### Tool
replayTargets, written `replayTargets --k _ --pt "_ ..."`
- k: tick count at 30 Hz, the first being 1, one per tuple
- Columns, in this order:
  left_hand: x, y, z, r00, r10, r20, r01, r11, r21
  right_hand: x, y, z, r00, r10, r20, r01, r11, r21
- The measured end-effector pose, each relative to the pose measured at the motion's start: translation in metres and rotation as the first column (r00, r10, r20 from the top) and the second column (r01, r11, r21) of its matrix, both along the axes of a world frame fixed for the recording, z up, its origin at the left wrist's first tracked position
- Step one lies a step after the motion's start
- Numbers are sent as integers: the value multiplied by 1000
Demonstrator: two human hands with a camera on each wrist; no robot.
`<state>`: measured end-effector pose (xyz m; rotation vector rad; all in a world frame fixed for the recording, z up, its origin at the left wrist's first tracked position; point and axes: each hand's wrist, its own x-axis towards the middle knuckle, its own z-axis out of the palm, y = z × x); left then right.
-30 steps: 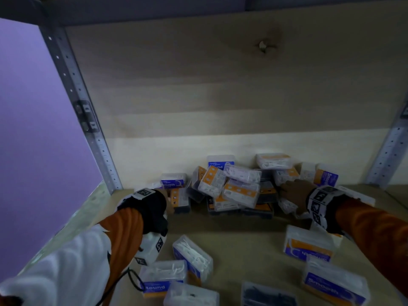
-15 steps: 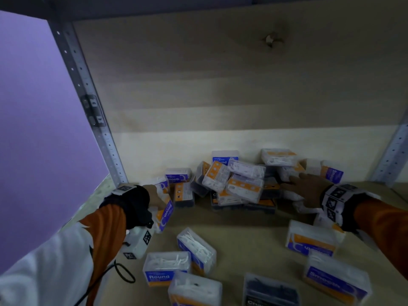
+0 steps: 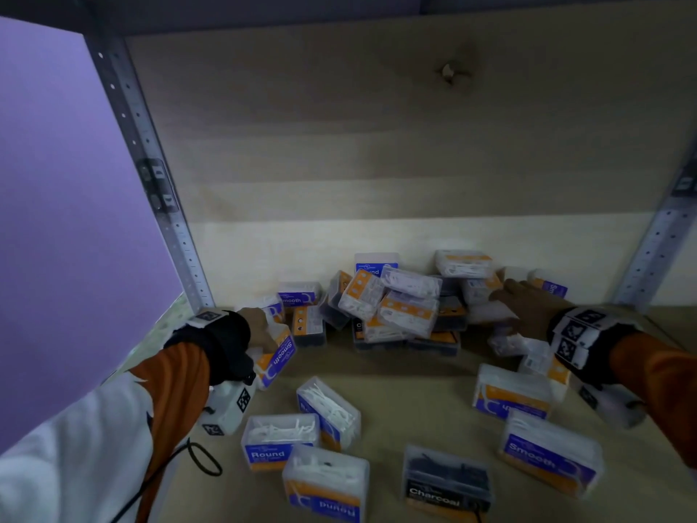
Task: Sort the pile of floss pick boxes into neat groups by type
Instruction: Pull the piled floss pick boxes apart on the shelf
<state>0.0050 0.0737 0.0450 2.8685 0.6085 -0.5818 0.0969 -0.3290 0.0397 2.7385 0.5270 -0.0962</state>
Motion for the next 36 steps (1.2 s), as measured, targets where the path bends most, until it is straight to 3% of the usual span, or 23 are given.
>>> replayTargets --k 8,17,26,36 --pt "-7 2 5 998 -38 51 34 997 76 1 -10 12 988 -152 -24 154 968 199" --pt "-14 3 10 995 -33 94 28 998 63 -5 -24 15 965 -262 -11 244 884 398" --pt "-24 5 22 989 -79 129 65 992 105 -16 -34 23 949 -315 -18 298 875 382" --pt "-43 1 47 971 -124 205 92 983 161 -37 -42 29 945 -327 -15 295 830 473"
